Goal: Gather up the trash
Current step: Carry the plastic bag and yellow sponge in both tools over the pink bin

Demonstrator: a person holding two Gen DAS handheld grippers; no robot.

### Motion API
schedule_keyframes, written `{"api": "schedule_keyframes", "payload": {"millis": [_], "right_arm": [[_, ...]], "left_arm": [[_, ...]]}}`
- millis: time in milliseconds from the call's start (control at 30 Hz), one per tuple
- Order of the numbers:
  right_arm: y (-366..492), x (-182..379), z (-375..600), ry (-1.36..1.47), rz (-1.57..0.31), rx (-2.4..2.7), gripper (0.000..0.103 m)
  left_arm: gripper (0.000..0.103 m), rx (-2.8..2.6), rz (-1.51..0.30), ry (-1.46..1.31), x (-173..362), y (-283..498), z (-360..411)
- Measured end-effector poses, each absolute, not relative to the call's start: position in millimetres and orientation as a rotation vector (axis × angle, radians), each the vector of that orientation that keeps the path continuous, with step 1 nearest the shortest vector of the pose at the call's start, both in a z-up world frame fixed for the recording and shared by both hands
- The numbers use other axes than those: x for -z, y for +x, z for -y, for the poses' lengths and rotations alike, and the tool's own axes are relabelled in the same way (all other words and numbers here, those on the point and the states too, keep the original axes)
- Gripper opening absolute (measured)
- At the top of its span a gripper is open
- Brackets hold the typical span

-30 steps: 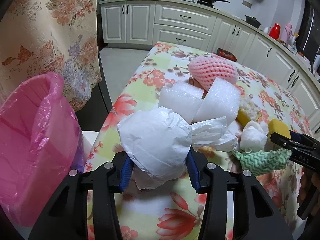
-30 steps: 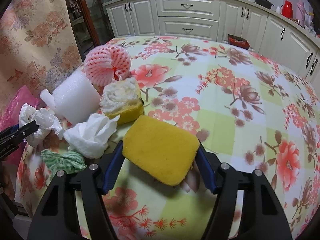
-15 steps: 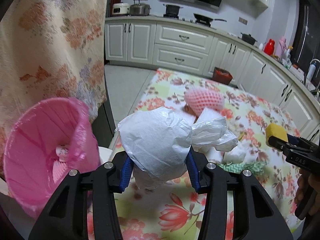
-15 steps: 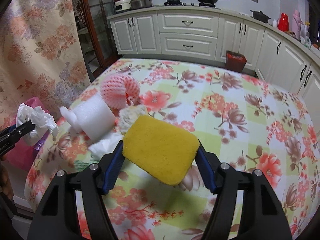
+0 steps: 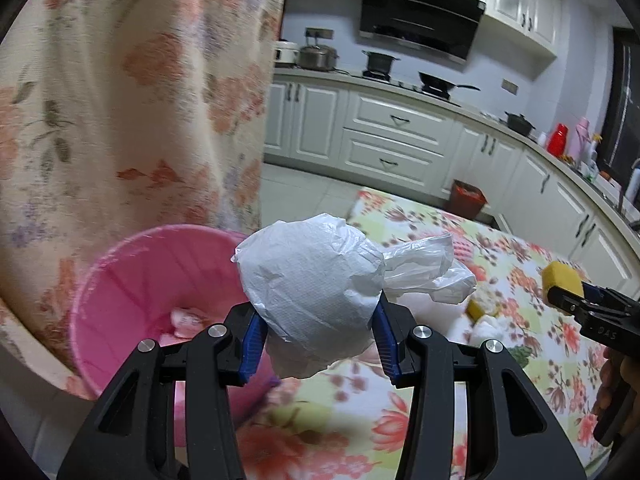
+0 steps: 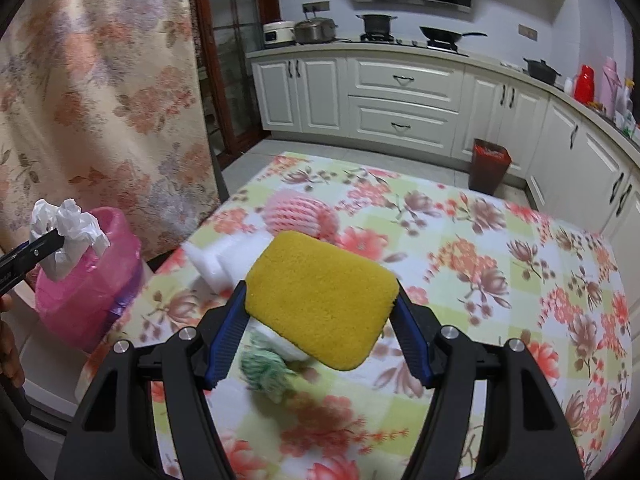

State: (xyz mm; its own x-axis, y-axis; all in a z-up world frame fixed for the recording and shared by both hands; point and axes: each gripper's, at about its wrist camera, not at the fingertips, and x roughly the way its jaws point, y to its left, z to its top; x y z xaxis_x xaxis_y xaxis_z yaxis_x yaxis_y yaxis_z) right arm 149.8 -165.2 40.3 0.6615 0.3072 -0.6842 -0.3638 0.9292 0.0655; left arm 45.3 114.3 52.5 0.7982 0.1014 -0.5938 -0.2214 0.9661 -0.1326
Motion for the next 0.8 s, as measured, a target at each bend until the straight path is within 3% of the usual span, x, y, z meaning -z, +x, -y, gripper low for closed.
{"api": "schedule_keyframes", "payload": {"millis": [800], "right_arm": [[133.4, -82.0, 13.8, -0.177, -0.678, -0.636, 0.066]], "left_arm": [[0.044, -0.429, -0.532, -0.236, -69.3, -17.9, -215.4]]}}
